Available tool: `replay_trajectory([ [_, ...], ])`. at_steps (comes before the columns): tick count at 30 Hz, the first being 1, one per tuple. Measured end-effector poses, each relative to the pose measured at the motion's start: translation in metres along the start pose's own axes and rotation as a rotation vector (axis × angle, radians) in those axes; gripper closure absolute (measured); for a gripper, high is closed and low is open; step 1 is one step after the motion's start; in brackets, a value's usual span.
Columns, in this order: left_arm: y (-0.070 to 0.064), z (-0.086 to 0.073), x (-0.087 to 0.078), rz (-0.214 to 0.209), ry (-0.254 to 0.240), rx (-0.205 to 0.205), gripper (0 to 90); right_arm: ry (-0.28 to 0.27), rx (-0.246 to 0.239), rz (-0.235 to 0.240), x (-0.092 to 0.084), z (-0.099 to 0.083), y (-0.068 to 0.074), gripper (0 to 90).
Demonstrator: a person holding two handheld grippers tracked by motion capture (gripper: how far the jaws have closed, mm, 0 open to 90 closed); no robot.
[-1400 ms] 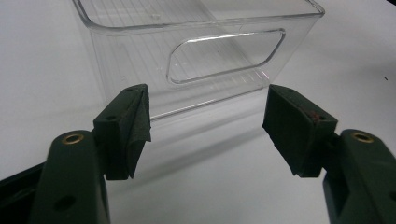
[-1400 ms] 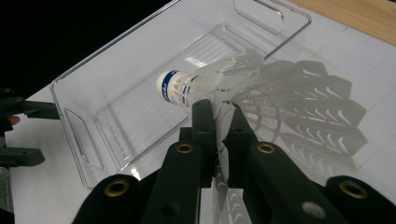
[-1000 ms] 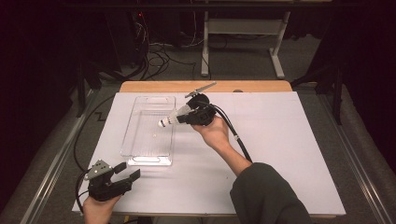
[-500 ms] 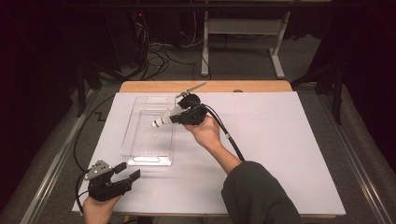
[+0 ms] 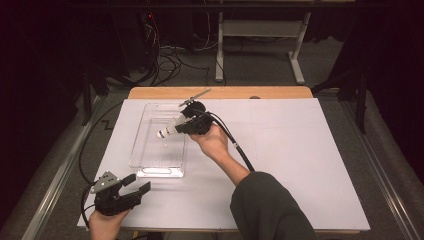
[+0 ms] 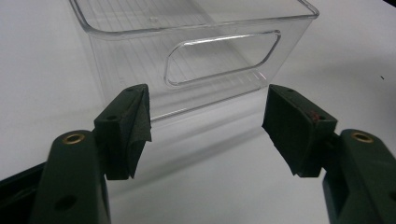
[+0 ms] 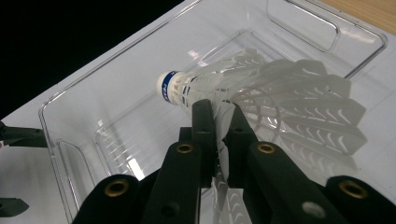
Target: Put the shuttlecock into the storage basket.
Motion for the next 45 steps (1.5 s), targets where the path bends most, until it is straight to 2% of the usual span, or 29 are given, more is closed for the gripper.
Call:
replay_trajectory([
  [23, 0.0, 0.0, 0.0, -0.003, -0.001, -0.001, 33.1, 0.034, 0.001, -0.003, 0.035, 0.011, 0.012, 86.8],
  [45, 0.0, 0.0, 0.001, -0.007, 0.0, -0.001, 32.9, 0.065, 0.015, -0.033, 0.061, 0.016, 0.02, 86.0],
])
Point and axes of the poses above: each handheld gripper's, and its own axes: x roughly forward along the jaws, z roughly out of its top, y roughly to its left, the point moved 2 cm from there along x, roughly forward along the jaws, and after that the axes turned 9 degrees about y, right-handed, at the moved point
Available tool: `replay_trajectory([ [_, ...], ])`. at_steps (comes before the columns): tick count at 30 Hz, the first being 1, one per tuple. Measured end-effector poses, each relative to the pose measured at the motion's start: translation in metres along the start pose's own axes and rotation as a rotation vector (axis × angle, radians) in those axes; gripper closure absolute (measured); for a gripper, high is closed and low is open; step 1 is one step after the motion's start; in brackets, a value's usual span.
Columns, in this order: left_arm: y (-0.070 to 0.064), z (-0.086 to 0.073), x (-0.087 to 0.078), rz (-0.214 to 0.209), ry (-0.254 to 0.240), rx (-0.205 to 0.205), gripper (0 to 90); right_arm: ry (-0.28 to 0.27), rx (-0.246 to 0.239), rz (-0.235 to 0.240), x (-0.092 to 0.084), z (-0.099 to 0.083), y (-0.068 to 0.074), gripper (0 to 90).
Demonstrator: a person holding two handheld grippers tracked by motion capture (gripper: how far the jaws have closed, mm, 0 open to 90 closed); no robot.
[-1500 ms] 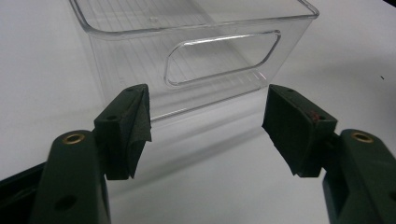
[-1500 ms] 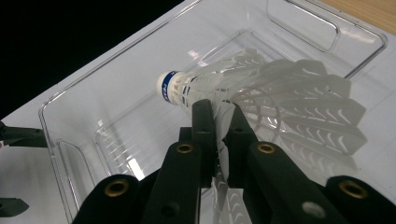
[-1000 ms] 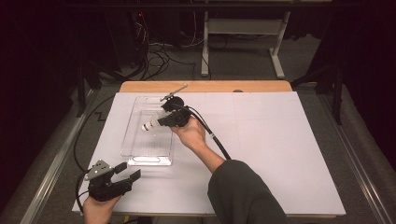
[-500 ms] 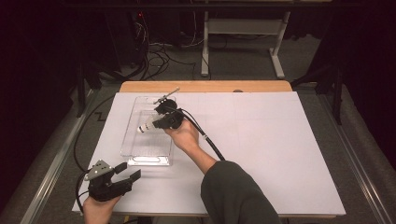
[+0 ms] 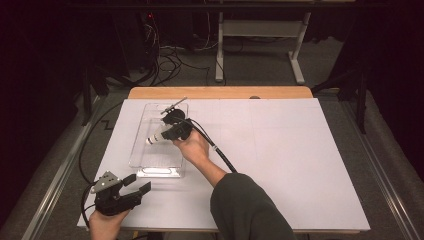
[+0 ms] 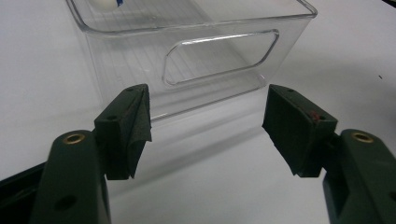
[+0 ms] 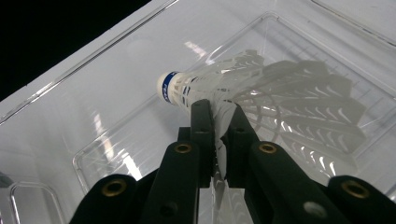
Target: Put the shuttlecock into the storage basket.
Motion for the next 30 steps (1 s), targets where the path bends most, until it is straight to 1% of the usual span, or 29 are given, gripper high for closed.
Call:
replay_trajectory([
  [4, 0.0, 0.0, 0.0, -0.001, 0.0, -0.001, 32.9, 0.01, -0.004, -0.002, 0.003, 0.002, 0.004, 85.8],
  [6, 0.0, 0.0, 0.0, -0.001, 0.0, 0.0, 32.9, 0.014, -0.008, -0.012, 0.004, 0.003, 0.006, 85.8],
  [7, 0.0, 0.0, 0.0, -0.001, -0.001, 0.0, 32.9, 0.015, -0.018, -0.016, 0.005, 0.003, 0.006, 85.7],
  [9, 0.0, 0.0, 0.0, -0.002, -0.001, -0.001, 32.9, 0.024, -0.012, -0.018, 0.006, 0.004, 0.008, 85.8],
  [10, 0.0, 0.0, 0.0, -0.002, -0.002, -0.001, 32.9, 0.024, -0.027, -0.022, 0.007, 0.004, 0.007, 85.7],
  [11, 0.0, 0.0, 0.0, -0.001, -0.002, 0.0, 33.0, 0.026, -0.026, -0.022, 0.007, 0.004, 0.008, 85.6],
  [12, 0.0, 0.0, 0.0, -0.002, -0.002, 0.0, 32.9, 0.029, -0.016, -0.018, 0.008, 0.004, 0.008, 85.6],
  [22, 0.0, 0.001, 0.001, -0.004, 0.002, 0.002, 33.0, 0.049, -0.018, -0.003, 0.015, 0.003, 0.009, 84.8],
  [23, 0.0, 0.001, 0.001, -0.004, 0.002, 0.002, 32.9, 0.054, -0.007, -0.002, 0.015, 0.003, 0.01, 84.8],
  [25, -0.001, 0.001, 0.001, -0.004, 0.002, 0.004, 33.0, 0.053, -0.02, 0.001, 0.016, 0.003, 0.01, 84.6],
  [27, -0.001, 0.001, 0.001, -0.004, 0.003, 0.005, 33.0, 0.059, -0.012, 0.009, 0.017, 0.003, 0.011, 84.2],
  [30, -0.001, 0.001, 0.001, -0.004, 0.003, 0.004, 32.9, 0.065, -0.011, 0.018, 0.017, 0.003, 0.011, 83.8],
])
Point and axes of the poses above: each handheld gripper's, and its own axes: x roughly forward along the jaws, z roughly out of its top, y roughly to its left, the point moved 2 cm from there along x, roughly forward along the jaws, and after that the axes turned 9 degrees about y, right-handed, at the moved point
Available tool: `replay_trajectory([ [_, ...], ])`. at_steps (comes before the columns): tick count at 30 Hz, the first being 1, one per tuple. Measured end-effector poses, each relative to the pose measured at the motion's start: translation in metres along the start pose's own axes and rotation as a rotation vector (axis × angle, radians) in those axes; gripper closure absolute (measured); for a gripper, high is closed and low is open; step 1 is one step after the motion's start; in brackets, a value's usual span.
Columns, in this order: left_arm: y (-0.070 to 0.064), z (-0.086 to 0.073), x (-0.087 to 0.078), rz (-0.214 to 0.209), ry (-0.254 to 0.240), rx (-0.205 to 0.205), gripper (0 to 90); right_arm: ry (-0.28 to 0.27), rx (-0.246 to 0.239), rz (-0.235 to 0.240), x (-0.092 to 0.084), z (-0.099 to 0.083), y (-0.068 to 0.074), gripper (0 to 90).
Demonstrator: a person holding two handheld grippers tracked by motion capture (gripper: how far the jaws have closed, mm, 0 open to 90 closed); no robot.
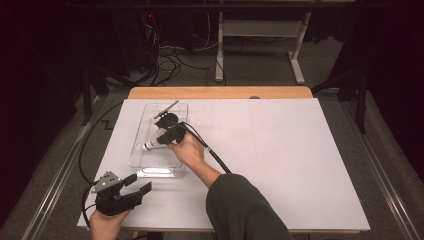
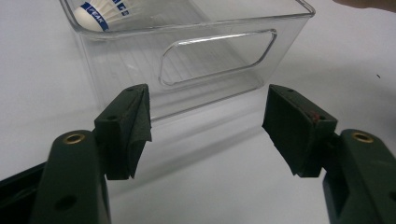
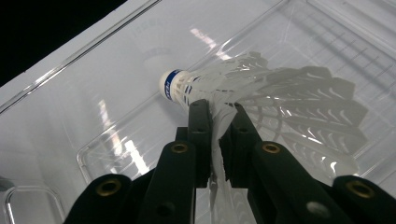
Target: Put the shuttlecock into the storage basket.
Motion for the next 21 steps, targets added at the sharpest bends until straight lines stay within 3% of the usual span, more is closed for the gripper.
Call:
replay_trajectory([
  [21, 0.0001, -0.0002, -0.0006, -0.001, -0.001, -0.007, 33.0, 0.042, 0.008, 0.011, -0.0039, -0.002, -0.0008, 75.4],
])
Point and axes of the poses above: each handheld gripper's, and its own axes: x roughly forward along the jaws, z roughly out of its top, y roughly to its left, the point moved 2 cm from there along x, roughly forward along the jaws, and after that the axes turned 9 degrees about y, right-handed, at the moved point
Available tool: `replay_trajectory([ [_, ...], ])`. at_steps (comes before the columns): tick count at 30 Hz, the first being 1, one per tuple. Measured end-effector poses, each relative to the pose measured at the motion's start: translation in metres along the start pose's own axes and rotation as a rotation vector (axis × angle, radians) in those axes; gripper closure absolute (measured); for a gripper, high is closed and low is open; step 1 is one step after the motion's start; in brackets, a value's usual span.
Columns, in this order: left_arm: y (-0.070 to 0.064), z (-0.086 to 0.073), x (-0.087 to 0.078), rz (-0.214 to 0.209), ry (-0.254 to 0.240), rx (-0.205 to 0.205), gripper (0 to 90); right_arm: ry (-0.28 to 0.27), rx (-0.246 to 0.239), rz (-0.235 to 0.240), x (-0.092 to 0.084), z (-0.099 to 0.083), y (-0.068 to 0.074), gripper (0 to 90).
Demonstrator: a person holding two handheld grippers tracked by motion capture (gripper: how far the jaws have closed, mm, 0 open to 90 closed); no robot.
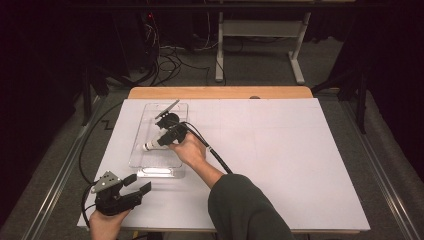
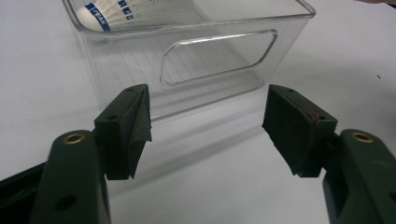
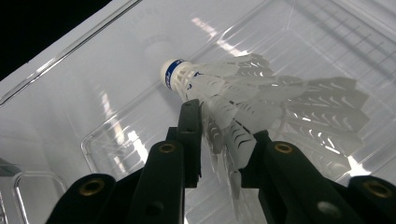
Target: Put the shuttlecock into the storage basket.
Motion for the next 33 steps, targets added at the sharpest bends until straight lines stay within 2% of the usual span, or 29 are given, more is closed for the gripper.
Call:
replay_trajectory([
  [8, 0.0, 0.0, 0.0, 0.001, 0.0, 0.001, 32.9, 0.009, -0.016, -0.006, -0.004, -0.001, 0.001, 72.5],
  [12, 0.001, 0.0, 0.0, 0.002, -0.002, -0.003, 33.0, 0.009, 0.0, 0.002, -0.007, -0.003, 0.001, 72.1],
  [19, 0.001, 0.0, 0.0, 0.002, -0.003, -0.002, 33.0, 0.015, -0.007, 0.003, -0.01, -0.007, -0.001, 72.7],
  [33, 0.001, 0.0, 0.0, 0.002, 0.0, -0.002, 32.9, 0.018, 0.015, 0.017, -0.016, -0.016, -0.007, 73.3],
])
Point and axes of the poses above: each handheld gripper's, and its own axes: x roughly forward along the jaws, z roughly out of its top, y roughly to its left, the point moved 2 cm from there along x, roughly forward along the jaws, and after that the axes turned 9 degrees about y, right-handed, at the moved point
